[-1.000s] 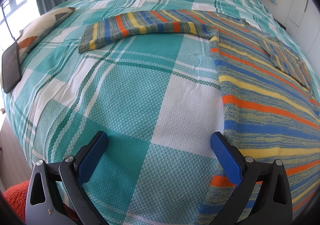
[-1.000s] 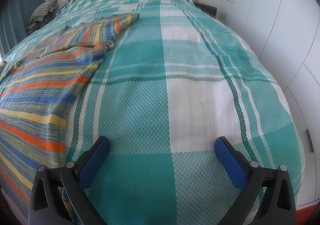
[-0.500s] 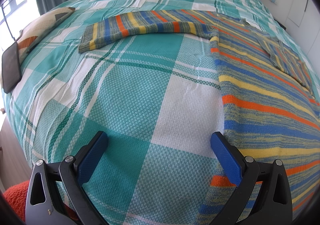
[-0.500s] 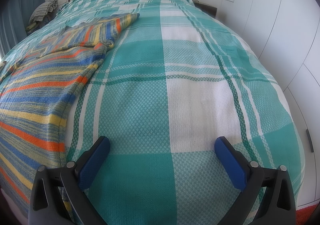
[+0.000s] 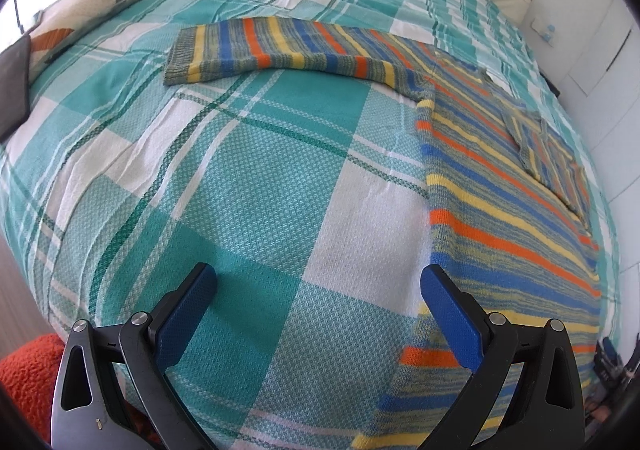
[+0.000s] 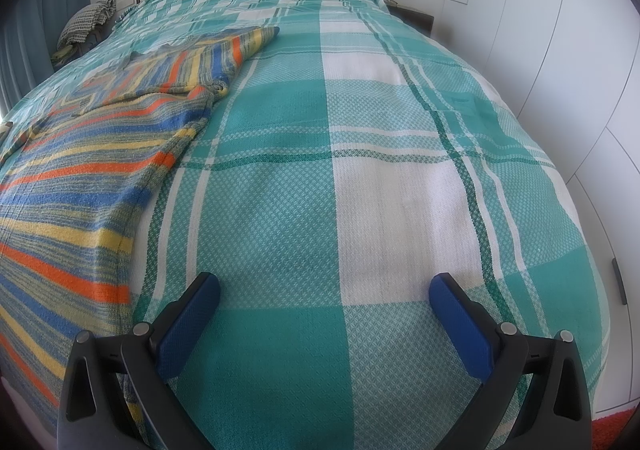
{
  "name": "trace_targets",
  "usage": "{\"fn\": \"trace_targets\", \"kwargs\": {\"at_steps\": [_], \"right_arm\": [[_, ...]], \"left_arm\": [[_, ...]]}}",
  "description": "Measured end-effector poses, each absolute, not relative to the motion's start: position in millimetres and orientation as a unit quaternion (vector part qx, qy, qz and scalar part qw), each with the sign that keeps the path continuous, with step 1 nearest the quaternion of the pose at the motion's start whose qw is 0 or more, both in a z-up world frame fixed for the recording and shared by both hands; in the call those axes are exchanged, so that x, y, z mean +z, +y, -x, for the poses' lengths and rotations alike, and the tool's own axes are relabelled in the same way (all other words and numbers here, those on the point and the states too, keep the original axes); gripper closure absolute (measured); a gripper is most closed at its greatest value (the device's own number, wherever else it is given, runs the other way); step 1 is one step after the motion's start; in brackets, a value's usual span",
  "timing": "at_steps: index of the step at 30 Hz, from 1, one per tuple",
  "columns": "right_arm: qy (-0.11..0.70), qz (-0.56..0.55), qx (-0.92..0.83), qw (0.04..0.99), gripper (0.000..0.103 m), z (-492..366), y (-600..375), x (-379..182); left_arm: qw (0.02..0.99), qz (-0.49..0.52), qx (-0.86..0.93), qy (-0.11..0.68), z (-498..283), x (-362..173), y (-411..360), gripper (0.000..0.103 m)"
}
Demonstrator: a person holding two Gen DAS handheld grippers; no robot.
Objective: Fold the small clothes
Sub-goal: 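Move the left tool to the sweater's unfolded side edge and close on it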
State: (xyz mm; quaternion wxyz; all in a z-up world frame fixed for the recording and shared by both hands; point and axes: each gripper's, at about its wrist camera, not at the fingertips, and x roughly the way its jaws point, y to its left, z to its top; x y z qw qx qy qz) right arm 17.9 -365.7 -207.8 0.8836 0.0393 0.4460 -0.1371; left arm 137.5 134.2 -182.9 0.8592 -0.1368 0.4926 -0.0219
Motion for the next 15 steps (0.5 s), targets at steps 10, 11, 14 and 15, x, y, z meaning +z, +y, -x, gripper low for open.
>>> {"fn": "trace_targets", "kwargs": {"at_steps": [10,11,14,15], "right_arm": [[0.445,-0.038,-0.138,0.884,0.0,-18.5,-366.2,-206.7],[0.445,-0.037,-0.138,0.884,0.0,-18.9,-366.4,-206.4],[0.443,-0.035,-0.14,0.885,0.0,-19.2,-366.7,-206.2],[0.443,-0.035,-0.139,0.885,0.0,-19.3,-366.5,-206.5]], "left_arm": [[0.823,0.291,0.07,0.482,-232.3,-173.4,250.8,0.002],[0.821,0.289,0.075,0.487,-243.3,-174.2,255.3,0.002],[0.822,0.268,0.083,0.495,-269.8,-175.8,253.8,0.004],[0.823,0.262,0.082,0.497,-276.4,-177.2,250.6,0.007]]}}
